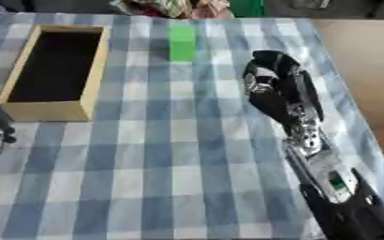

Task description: Pick up objects on the table and place them in the box.

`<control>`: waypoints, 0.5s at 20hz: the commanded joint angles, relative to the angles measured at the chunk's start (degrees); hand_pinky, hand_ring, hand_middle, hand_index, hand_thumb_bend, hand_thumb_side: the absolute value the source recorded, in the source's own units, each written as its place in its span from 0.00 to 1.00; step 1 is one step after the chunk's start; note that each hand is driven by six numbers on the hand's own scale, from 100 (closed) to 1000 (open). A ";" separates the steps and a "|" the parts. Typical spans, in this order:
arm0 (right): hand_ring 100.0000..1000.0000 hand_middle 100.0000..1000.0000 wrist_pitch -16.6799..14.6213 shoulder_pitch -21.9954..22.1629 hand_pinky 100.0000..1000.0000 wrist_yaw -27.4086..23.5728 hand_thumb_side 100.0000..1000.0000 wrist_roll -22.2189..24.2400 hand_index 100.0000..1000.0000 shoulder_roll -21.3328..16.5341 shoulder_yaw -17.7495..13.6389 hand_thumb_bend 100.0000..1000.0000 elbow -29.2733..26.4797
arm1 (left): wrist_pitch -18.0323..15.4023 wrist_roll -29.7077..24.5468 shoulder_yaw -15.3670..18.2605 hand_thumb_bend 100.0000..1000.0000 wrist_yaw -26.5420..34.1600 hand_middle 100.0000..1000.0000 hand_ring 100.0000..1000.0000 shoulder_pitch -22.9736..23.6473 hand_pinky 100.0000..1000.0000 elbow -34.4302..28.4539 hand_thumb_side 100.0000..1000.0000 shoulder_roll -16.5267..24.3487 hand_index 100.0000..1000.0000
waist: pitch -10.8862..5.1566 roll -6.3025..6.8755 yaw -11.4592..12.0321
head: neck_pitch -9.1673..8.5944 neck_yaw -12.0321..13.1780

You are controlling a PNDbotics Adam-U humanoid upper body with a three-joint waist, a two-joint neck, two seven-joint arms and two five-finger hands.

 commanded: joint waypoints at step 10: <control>0.92 0.77 5.66 -9.02 0.71 5.76 0.00 9.95 0.93 -16.50 2.38 0.09 -5.28 | -0.09 -0.14 0.32 0.01 -0.19 0.45 0.51 0.13 0.49 -0.56 0.06 0.63 0.69 | -1.38 -0.95 0.27 | -0.02 0.20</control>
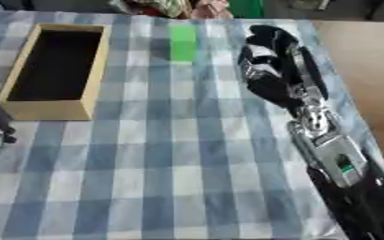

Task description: Pick up objects on the table and place them in the box.

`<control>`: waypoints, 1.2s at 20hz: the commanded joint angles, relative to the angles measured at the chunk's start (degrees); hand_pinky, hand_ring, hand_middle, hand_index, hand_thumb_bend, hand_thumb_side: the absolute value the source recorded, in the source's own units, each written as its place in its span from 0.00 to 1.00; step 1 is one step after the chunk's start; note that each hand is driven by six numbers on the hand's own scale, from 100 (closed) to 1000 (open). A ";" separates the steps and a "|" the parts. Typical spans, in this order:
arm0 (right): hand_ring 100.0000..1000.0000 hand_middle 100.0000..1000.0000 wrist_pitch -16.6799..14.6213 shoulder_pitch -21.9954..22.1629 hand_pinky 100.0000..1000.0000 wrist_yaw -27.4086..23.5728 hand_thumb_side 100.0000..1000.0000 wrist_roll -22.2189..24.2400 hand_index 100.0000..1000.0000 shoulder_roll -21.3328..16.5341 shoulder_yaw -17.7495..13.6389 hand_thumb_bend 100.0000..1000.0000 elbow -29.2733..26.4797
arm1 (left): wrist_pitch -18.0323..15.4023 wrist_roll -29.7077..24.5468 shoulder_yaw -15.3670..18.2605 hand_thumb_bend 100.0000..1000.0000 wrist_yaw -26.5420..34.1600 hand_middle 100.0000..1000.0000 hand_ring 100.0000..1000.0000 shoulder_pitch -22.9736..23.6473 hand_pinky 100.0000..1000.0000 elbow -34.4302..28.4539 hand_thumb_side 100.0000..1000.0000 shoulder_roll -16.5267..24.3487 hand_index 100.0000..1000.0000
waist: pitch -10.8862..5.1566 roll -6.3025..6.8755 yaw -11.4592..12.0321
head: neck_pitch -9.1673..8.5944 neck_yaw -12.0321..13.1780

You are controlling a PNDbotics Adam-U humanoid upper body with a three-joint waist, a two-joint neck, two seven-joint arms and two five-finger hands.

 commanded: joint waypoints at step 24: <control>1.00 0.88 6.38 -33.29 0.80 17.10 0.00 25.62 0.96 -1.95 6.92 0.36 27.63 | 0.02 -1.54 -1.07 0.01 -0.54 0.45 0.51 -1.41 0.49 -0.59 0.06 1.99 0.69 | -0.82 -1.83 4.93 | -1.80 -2.50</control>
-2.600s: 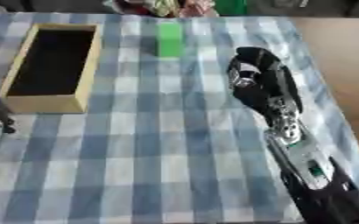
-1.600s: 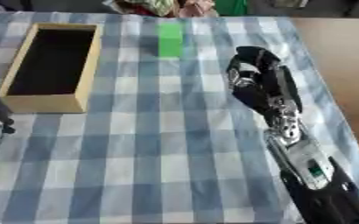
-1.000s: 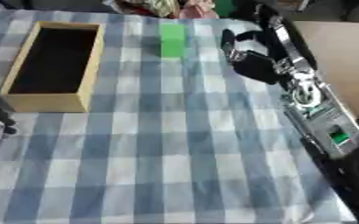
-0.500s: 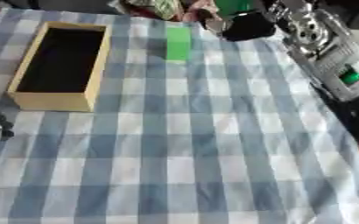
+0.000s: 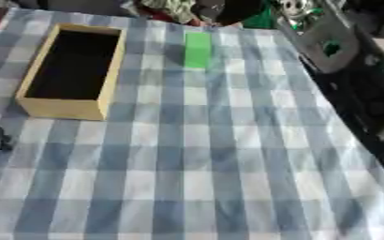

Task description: Pick up objects on the table and place them in the box.

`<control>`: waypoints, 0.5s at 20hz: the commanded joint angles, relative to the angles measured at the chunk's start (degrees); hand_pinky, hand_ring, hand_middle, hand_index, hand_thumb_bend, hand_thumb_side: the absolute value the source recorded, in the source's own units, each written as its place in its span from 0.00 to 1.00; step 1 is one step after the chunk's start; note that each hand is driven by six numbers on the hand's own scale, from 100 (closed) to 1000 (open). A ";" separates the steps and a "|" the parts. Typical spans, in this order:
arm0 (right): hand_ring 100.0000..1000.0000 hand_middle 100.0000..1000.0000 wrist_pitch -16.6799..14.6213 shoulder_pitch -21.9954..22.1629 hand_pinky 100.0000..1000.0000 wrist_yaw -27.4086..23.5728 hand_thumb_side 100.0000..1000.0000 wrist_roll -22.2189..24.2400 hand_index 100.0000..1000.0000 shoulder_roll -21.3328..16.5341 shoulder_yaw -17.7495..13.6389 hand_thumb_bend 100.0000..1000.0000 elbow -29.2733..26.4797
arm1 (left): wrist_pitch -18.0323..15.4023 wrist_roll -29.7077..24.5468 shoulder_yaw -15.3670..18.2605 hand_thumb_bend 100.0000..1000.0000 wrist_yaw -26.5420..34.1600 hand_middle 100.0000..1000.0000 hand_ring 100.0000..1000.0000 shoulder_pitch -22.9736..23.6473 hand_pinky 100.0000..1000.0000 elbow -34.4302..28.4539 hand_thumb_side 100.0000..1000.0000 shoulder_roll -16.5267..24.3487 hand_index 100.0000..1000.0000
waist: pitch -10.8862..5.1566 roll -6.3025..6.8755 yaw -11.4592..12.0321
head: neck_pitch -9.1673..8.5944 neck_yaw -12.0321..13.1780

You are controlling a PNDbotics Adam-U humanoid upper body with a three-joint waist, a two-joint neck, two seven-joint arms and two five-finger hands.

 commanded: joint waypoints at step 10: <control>0.99 0.87 -7.80 -7.99 0.80 21.18 0.00 9.00 0.95 7.82 -6.38 0.37 24.16 | -0.02 -0.36 -0.25 0.02 -0.27 0.45 0.51 -1.31 0.49 -1.02 0.06 1.40 0.69 | -0.27 0.10 2.72 | -2.03 -2.05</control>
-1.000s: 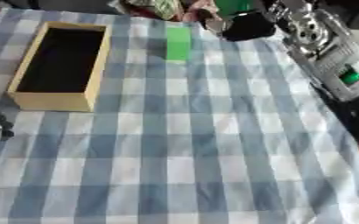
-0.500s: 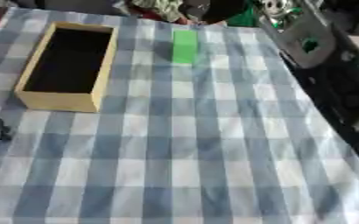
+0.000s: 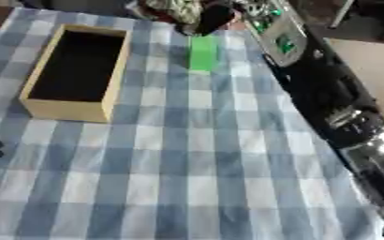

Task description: Pick up objects on the table and place them in the box.

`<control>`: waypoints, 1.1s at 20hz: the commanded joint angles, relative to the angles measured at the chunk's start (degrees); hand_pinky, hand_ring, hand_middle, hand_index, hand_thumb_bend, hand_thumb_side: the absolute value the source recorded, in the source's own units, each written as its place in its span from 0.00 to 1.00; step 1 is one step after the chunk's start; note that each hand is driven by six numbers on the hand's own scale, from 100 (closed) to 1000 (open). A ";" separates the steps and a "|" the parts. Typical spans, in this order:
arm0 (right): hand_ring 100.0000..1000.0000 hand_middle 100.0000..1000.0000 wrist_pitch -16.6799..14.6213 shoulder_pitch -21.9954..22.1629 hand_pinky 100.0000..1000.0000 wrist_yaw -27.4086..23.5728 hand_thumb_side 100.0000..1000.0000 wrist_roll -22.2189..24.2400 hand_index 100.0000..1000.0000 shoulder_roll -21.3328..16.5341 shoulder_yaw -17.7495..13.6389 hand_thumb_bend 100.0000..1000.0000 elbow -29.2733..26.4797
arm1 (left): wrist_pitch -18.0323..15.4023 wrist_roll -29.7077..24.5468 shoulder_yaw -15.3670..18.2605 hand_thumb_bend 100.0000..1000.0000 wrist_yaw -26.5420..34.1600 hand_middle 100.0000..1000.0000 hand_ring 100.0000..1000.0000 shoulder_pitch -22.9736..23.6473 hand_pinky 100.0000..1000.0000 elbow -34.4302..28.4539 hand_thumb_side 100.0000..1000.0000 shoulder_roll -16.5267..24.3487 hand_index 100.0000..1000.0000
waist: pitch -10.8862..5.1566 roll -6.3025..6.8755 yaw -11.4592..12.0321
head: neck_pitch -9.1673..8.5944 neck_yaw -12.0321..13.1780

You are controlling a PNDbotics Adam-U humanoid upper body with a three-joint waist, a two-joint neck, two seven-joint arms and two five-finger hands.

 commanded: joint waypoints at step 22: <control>0.95 0.75 -2.32 -0.66 0.81 12.13 0.00 -5.14 0.91 1.87 -5.45 0.37 15.46 | -0.07 0.39 0.39 0.03 -0.14 0.45 0.50 -0.77 0.49 -1.03 0.06 0.53 0.69 | 0.08 0.13 1.33 | -1.38 -0.47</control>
